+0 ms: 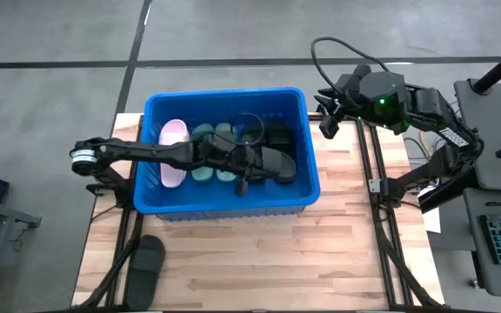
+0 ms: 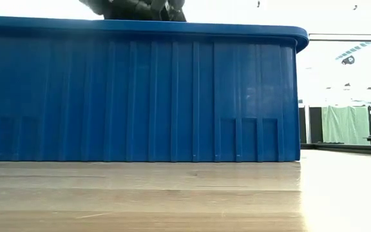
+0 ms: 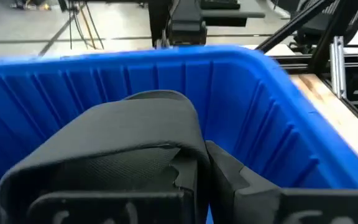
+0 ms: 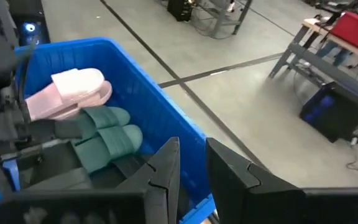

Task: Pick and place slides into bin
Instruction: Put the black slide into the blue bin

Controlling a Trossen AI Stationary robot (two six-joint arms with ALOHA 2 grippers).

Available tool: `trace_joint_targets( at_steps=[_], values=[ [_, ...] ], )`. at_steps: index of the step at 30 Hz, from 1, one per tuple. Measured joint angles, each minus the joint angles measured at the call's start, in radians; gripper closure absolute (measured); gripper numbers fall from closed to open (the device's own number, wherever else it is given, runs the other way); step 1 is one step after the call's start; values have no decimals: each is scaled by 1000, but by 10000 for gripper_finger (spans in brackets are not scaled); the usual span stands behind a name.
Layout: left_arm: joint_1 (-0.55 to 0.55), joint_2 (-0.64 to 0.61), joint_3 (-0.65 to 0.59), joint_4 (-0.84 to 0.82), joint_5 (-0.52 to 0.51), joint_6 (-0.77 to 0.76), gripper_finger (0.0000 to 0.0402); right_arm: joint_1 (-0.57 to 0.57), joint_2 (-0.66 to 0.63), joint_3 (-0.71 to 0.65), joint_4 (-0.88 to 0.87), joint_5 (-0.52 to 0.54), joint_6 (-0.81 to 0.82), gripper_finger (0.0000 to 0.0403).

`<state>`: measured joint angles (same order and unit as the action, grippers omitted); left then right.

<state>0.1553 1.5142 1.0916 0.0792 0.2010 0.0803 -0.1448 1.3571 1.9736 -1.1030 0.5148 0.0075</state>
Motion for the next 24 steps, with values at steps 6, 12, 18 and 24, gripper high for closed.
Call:
trace_joint_targets(
  at_steps=[6, 12, 18, 24],
  values=[
    [1, 65, -10, 23, 108, -207, 401, 0, 1, 0, 0, 37, -26, 332],
    [3, 138, -5, 69, 113, -417, 401, 0, 0, 0, 3, 39, -88, 328],
    [2, 222, -5, 183, 109, -469, 401, 0, 0, 0, 4, 39, -155, 336],
    [4, 316, -4, 305, 123, -501, 401, 0, 0, 0, 7, 48, -200, 339]
  ],
)
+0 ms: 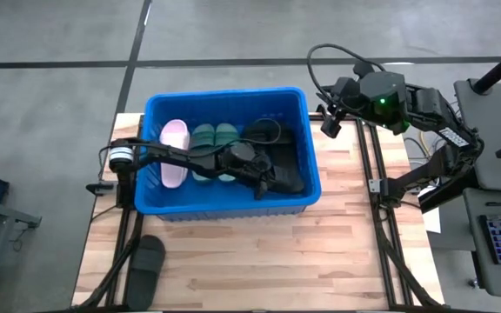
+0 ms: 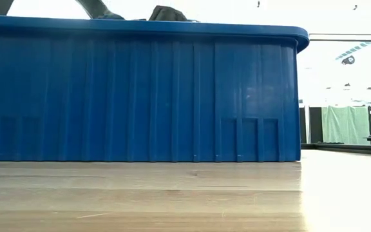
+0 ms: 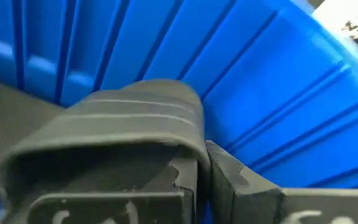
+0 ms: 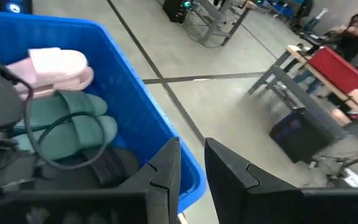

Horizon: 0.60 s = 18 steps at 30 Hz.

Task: Pick and place slides into bin
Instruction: Put the black slide into the blue bin

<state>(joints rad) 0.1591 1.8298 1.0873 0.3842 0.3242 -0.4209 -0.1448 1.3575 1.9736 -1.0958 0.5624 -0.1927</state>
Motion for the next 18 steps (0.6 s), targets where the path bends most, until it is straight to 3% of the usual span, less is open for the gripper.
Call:
trace_joint_targets(
  at_steps=[5, 18],
  values=[
    [-1, 53, 0, 14, 9, -20, 401, 0, 0, 0, 1, 49, -25, 338],
    [-1, 82, 2, 31, 39, -197, 401, -16, 0, 0, 24, 52, -37, 344]
  ],
)
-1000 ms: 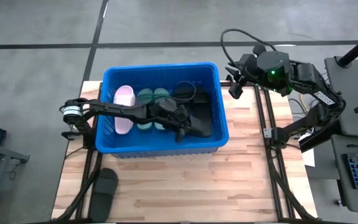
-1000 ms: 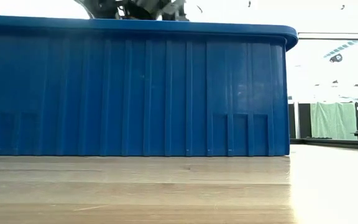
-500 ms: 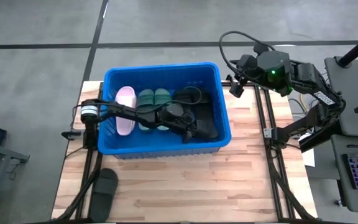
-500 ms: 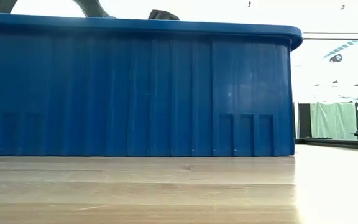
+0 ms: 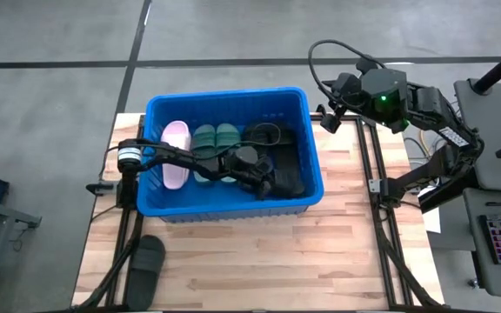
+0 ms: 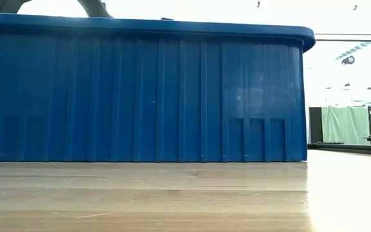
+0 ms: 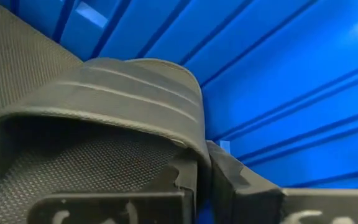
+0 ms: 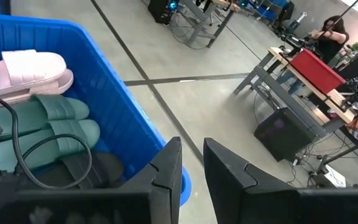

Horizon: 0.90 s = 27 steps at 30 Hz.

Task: Pick and place slides into bin
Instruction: Put the black slide into the blue bin

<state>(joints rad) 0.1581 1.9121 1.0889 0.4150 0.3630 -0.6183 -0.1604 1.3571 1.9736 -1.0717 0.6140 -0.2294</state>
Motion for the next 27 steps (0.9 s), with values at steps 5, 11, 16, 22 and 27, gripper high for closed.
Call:
trace_joint_targets(
  at_steps=[5, 11, 16, 22, 27],
  values=[
    [0, 0, 0, -4, 33, -101, 385, -3, 0, 0, 13, 0, -7, 343],
    [13, 2, 14, -16, 289, -251, 306, -12, 0, 0, 14, 0, -11, 342],
    [21, -11, 39, -8, 422, -281, 229, -17, 0, 0, 15, 0, -11, 345],
    [28, -71, 40, -6, 450, -292, 183, -17, 0, 0, 15, -1, -7, 337],
    [32, -93, 39, -3, 460, -291, 160, -17, 0, 0, 16, -1, -7, 331]
  ],
)
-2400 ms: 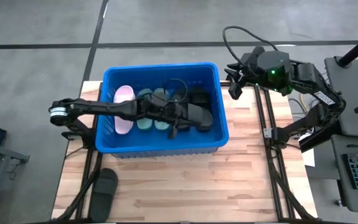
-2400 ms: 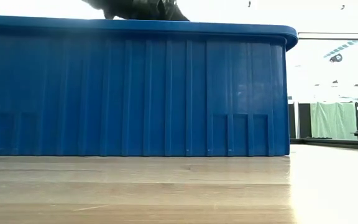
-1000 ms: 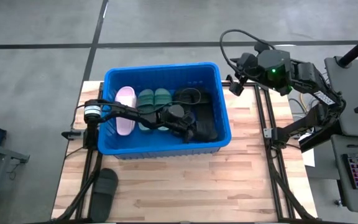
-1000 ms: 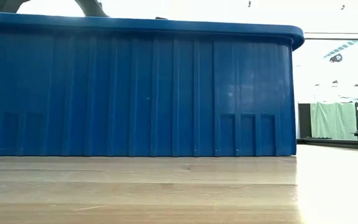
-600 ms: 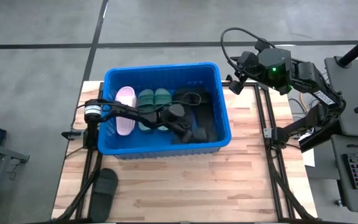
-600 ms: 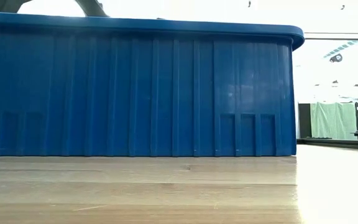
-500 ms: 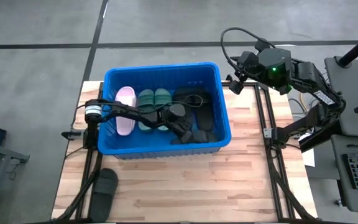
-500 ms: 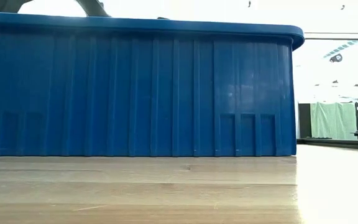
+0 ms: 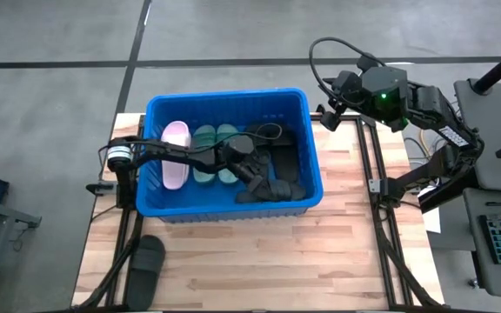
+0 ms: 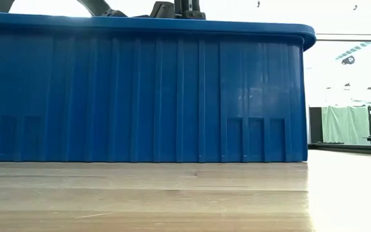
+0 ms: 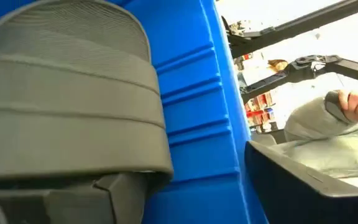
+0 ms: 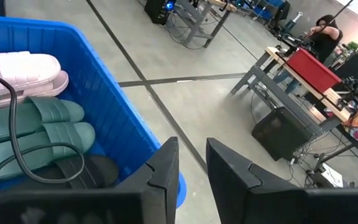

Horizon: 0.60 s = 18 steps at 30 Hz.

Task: Pick and place slides into bin
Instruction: Put the black slide into the blue bin

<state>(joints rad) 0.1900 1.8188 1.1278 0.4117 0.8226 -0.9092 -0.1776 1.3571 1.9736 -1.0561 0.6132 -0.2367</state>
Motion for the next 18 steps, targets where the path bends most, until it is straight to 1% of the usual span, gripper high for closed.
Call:
trace_joint_targets(
  at_steps=[6, 10, 13, 18],
  values=[
    [1, 9, -9, -4, -43, -3, 137, 0, 0, 0, 0, 0, 0, 325],
    [11, 24, -23, -15, -55, -2, 120, 0, 0, 0, 0, 0, -5, 328],
    [31, 26, -26, -87, -66, 6, 111, 0, 0, 0, 0, 0, -8, 333],
    [49, 26, -21, -176, -84, 10, 109, 0, 0, 0, -1, 0, -17, 334]
  ],
)
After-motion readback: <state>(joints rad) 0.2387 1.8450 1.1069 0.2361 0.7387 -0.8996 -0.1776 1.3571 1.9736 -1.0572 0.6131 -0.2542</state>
